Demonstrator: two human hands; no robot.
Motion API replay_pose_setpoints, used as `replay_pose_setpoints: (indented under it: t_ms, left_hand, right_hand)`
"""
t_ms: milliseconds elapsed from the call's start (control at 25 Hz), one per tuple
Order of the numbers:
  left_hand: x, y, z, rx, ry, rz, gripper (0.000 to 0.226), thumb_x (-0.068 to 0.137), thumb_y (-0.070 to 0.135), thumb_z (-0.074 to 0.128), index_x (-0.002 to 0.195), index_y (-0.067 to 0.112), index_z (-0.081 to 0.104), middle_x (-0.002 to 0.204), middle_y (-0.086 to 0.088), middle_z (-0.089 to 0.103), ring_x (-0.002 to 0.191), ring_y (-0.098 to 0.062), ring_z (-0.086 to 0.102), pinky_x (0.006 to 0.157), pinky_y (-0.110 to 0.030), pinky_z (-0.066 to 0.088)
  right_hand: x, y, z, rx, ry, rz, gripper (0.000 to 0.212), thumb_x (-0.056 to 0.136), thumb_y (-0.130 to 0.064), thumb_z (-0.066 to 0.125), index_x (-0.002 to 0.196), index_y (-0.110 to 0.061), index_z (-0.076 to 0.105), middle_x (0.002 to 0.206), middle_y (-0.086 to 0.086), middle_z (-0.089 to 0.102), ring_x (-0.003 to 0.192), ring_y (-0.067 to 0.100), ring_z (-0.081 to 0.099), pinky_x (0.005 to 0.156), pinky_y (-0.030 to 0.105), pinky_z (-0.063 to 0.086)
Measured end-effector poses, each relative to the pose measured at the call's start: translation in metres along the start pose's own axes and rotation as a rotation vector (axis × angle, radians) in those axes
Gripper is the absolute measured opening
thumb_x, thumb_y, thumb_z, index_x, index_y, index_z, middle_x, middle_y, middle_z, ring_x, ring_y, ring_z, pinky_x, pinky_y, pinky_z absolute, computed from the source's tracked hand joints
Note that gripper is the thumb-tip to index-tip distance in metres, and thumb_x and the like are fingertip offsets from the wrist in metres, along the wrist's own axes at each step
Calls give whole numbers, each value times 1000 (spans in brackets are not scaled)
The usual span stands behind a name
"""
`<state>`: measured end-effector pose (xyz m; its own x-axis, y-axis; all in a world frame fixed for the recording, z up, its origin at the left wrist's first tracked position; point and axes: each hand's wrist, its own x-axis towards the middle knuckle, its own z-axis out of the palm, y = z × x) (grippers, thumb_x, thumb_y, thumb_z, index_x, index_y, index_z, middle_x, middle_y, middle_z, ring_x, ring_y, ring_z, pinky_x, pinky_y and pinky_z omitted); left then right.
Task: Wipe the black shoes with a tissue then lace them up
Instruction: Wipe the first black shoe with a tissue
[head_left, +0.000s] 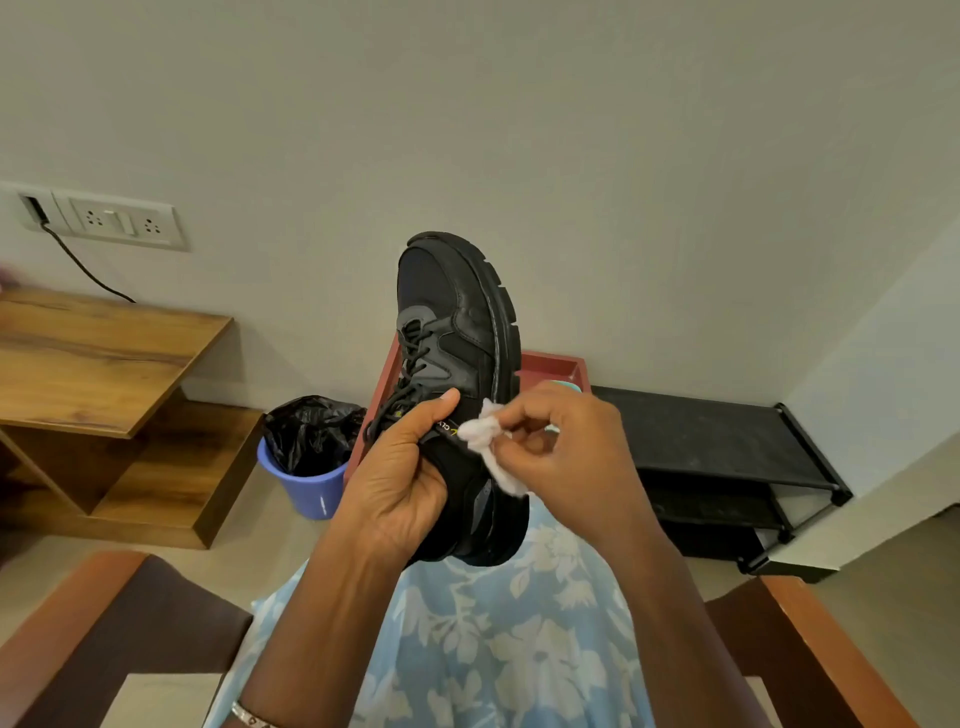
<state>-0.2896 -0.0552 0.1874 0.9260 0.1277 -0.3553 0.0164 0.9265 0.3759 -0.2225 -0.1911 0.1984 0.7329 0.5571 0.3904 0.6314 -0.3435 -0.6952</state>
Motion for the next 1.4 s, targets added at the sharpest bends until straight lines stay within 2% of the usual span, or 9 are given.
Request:
replay_pose_setpoints:
  t_ms: [160,280,440,600,800,920,1080,1240,1400]
  left_hand:
    - [2,2,-2,-31,16,-12,40,88,8,61,123,-10,59,129,-33,61,125,-41,58,103,-53,46]
    - [1,-3,-1,-39,-9,-5,39,92,7,59,128,-8,59,126,-29,64,119,-37,63,97,-52,51]
    - [2,-4,-3,-65,9,43,39,90,5,60,128,-2,62,124,-24,67,116,-36,66,100,-51,51]
    - [-5,3,-2,-75,-32,9,32,92,9,54,113,-12,67,117,-33,67,105,-39,69,82,-55,57]
    - [-4,6,-7,-82,0,28,28,94,8,55,112,-8,66,120,-31,66,109,-41,66,83,-61,53]
    - [-4,2,-8,-73,-34,33,36,92,5,56,125,-5,63,126,-27,65,121,-39,62,97,-57,49]
    - [-2,0,-7,-41,-31,13,44,86,4,60,130,-3,60,130,-26,63,124,-40,60,99,-60,47]
    - [-3,-1,-12,-56,-37,4,43,87,3,59,130,-4,60,130,-26,63,124,-39,59,106,-56,46]
    - [-3,5,-14,-81,-59,28,35,90,5,55,121,-6,67,126,-26,65,118,-38,64,94,-56,51]
  right_hand:
    - [-2,0,-10,6,-141,26,12,78,-10,78,86,-20,79,78,-9,71,72,8,66,64,23,55]
    - [26,2,-5,-18,53,-19,11,80,-11,77,89,-18,78,78,-8,70,72,8,65,63,14,49]
    - [45,3,9,-84,231,-125,8,84,-8,75,91,-13,76,87,-2,67,72,8,62,64,17,51]
    - [4,6,14,27,68,-149,12,82,-6,76,90,-15,76,91,-4,67,80,11,64,68,27,55]
    - [-3,10,8,40,-83,-91,12,81,-6,75,88,-16,76,87,-5,68,77,14,65,68,35,55]
    - [30,8,2,-31,95,-127,10,83,-10,74,90,-17,75,86,-5,69,76,10,64,66,27,53]
    - [69,5,0,-113,346,-174,18,89,-14,72,106,-14,70,94,-2,69,77,9,63,64,17,51]
    - [45,19,6,-112,280,-183,10,89,-9,72,99,-8,72,95,0,69,81,10,64,69,21,52]
    - [1,32,5,137,62,-143,14,89,-4,73,98,-13,77,93,-6,72,89,14,68,76,22,55]
